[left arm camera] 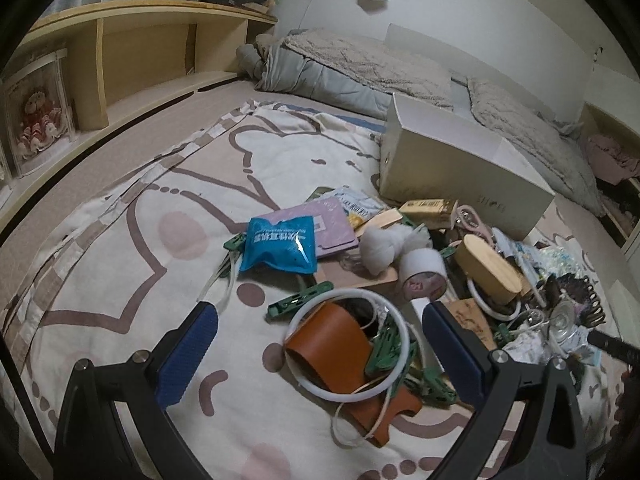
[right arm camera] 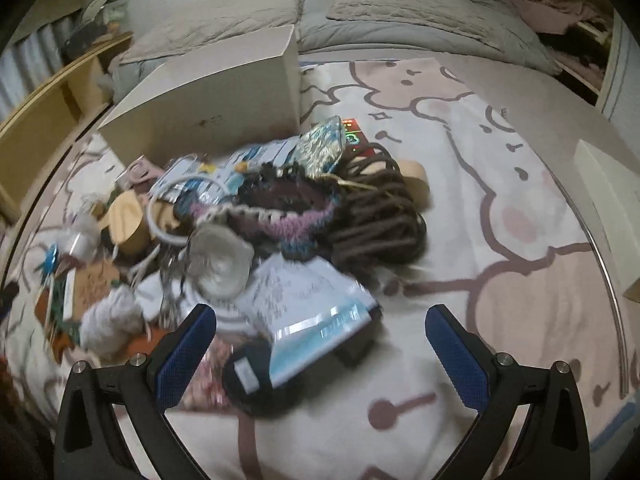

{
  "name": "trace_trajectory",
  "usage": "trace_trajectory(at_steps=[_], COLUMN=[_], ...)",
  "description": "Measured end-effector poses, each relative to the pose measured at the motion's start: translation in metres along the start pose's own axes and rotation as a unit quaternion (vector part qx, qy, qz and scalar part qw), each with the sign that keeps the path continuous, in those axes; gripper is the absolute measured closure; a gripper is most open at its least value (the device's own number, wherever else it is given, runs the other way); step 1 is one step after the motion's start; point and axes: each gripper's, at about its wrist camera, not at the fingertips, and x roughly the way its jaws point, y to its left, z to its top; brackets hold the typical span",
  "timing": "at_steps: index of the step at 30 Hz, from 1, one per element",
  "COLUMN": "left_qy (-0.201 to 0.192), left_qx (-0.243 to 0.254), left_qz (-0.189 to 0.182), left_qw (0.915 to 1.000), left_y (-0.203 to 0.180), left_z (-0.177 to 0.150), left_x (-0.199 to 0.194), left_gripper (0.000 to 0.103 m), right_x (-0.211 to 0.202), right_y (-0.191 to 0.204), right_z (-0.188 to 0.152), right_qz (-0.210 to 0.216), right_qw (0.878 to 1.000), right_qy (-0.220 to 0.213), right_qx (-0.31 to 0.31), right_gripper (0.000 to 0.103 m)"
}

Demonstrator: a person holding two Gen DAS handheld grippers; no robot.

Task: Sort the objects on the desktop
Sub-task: 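Move both grippers over the pile toward the white ring and medicine packet, then lower the left gripper around the white plastic ring while the right gripper approaches the packet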

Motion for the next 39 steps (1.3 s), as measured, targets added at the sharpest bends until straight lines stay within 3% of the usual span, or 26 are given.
trace_trajectory(at_steps=[7,15,18,26,35,39], left_qy=[0.020,0.042,0.046,0.066,0.084,0.084], left_qx=[0.015,0.016,0.012,-0.005,-0.006,-0.006], left_qz=[-0.003,-0.009,-0.007,0.002,-0.009,-0.004], left_qw=[0.9997,0.9989,0.9988,0.9978,0.9964,0.9965], left_y=[-0.006,-0.014,-0.015,-0.011,-0.020,-0.020], left_z=[-0.009,-0.012,-0.011,-0.014,-0.017,-0.017], left_x=[0.015,0.029,0.031,0.041,0.044,0.044], left_gripper=[0.000,0.000,0.000,0.000,0.000,0.007], right_x=[0.032,0.035,0.033,0.023,0.016,0.010], right_y=[-0.007,-0.042,-0.048,-0.059,-0.075,-0.075], right_z=[-0.001,-0.012,-0.018,-0.023,-0.027,-0.025], right_qz=[-0.016,-0.049,-0.083,-0.109,-0.091,-0.079], right_qw=[0.999,0.996,0.994,0.992,0.991,0.992], right_qy=[0.023,0.030,0.029,0.031,0.020,0.007], right_qx=[0.030,0.073,0.057,0.051,0.092,0.102], right_gripper=[0.000,0.000,0.000,0.000,0.000,0.000])
